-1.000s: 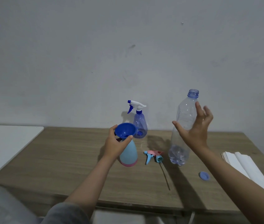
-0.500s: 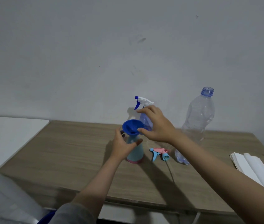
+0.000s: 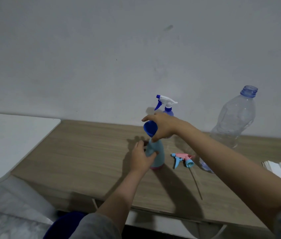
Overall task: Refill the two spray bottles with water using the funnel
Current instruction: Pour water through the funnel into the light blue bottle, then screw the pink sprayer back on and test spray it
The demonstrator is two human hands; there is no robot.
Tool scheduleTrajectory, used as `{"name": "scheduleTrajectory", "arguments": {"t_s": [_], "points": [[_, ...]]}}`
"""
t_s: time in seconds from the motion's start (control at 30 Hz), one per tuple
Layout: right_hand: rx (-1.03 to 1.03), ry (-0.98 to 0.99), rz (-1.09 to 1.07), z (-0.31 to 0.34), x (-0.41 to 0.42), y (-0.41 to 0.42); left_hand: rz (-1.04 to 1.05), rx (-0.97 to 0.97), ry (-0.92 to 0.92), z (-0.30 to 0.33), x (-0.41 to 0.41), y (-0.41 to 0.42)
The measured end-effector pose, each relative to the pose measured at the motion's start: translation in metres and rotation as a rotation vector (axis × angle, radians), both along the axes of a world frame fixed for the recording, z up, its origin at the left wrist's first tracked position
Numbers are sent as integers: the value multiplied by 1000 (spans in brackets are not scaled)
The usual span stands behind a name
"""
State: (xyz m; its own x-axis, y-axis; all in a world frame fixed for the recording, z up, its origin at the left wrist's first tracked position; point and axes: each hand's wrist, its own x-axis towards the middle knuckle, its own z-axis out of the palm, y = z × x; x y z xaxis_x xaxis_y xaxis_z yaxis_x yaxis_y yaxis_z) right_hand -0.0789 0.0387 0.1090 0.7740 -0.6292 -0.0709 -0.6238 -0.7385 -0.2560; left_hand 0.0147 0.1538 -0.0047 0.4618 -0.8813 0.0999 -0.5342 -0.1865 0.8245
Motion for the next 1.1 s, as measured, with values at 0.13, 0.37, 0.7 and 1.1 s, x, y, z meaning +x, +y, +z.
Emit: {"name": "scheduleTrajectory", "arguments": {"t_s": [0.13,0.37,0.7,1.1], "points": [[37,-141,-38,13,-26,-1,-2,-14,-17,-5,1,0],[266,-798,-272,-28,-91,40,22,-93,-2,-16,3,-5],[326,-1126,-701,-167,-109,136,22,-133,-55,-37,11,-11],[258,-863,-539,-206,-93,138,-7,-134,-10,-46,17,-19]]}}
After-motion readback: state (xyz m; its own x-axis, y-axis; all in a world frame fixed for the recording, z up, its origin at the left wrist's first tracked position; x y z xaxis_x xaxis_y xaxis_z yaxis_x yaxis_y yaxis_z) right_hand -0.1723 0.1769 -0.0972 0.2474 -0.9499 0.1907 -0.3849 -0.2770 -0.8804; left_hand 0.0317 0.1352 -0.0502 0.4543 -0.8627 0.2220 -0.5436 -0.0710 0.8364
